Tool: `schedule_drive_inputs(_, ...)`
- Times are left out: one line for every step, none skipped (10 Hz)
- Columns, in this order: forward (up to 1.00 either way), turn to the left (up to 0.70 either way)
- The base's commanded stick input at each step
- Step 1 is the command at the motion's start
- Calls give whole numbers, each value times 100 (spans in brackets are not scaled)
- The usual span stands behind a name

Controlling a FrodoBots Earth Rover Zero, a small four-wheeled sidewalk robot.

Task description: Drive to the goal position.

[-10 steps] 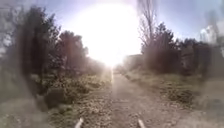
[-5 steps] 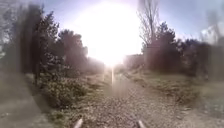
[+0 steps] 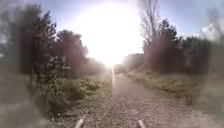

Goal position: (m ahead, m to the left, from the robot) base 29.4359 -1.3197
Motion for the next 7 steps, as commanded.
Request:
schedule_drive_inputs(50, 0)
schedule_drive_inputs(50, 0)
schedule_drive_inputs(50, 0)
schedule_drive_inputs(50, 0)
schedule_drive_inputs(50, 0)
schedule_drive_inputs(50, -1)
schedule_drive_inputs(50, -42)
